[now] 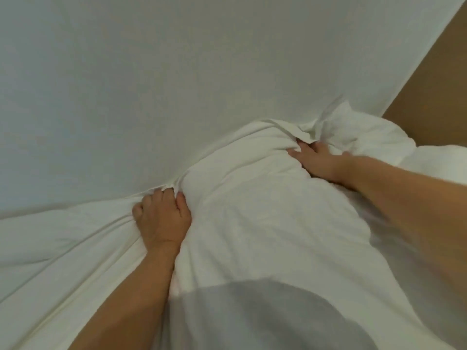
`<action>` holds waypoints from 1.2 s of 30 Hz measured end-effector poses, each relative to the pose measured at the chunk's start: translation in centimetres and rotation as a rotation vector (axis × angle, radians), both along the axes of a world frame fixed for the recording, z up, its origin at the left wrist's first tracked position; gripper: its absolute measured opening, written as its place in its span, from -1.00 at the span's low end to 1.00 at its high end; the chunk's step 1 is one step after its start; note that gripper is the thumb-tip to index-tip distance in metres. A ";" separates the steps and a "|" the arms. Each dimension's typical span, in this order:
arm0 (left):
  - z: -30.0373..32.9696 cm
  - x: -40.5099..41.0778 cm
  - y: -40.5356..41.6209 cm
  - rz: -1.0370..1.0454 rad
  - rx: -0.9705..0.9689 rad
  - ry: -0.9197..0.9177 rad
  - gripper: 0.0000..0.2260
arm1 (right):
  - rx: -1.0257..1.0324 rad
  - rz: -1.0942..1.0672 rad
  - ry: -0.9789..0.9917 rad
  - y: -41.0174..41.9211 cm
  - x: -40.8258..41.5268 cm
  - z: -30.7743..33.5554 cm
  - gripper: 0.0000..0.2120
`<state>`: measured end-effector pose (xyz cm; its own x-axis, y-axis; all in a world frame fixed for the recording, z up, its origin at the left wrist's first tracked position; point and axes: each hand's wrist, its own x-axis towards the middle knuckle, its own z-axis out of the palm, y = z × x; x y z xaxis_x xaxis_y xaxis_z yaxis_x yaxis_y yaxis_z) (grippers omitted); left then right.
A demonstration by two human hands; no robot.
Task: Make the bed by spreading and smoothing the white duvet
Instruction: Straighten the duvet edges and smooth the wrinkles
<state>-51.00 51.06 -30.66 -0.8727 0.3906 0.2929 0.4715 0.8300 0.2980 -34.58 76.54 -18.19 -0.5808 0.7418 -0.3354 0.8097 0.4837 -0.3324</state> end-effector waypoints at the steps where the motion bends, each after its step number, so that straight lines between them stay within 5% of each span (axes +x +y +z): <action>1: 0.4 0.2 -0.5 -0.022 -0.007 -0.046 -0.60 | -0.226 -0.081 0.027 -1.1 0.5 2.5 -0.59; 3: 1.7 -0.2 -1.8 -0.088 -0.043 -0.196 -0.67 | -0.115 0.036 -0.078 -4.3 0.3 7.2 -0.56; 5: 4.2 -0.7 -3.5 -0.173 0.039 -0.486 -0.69 | 0.377 0.219 -0.176 -9.9 -0.7 8.5 -0.49; 7: 7.5 -1.0 -6.9 -0.203 0.224 -0.682 -0.62 | 0.509 0.431 0.055 -19.5 -1.7 7.2 -0.52; 11: 11.7 -0.3 -19.7 -0.207 -0.173 -0.225 -0.49 | 0.253 0.481 0.322 -35.6 -3.7 1.1 -0.47; 16: 8.0 1.4 -34.0 0.019 -0.452 -0.387 -0.44 | 0.292 0.161 0.276 -42.9 -3.9 -9.7 -0.34; 22: 9.3 -8.5 -31.7 -0.057 -0.263 0.068 -0.56 | 0.438 0.074 0.409 -43.0 -5.4 -14.2 -0.35; 29: -0.3 -11.4 -30.7 -0.127 -0.128 0.061 -0.62 | 0.502 0.038 0.328 -42.0 -7.1 -15.2 -0.35; 36: -3.3 -13.2 -29.7 -0.148 -0.079 0.151 -0.58 | 0.522 0.044 0.250 -41.8 -7.6 -15.2 -0.33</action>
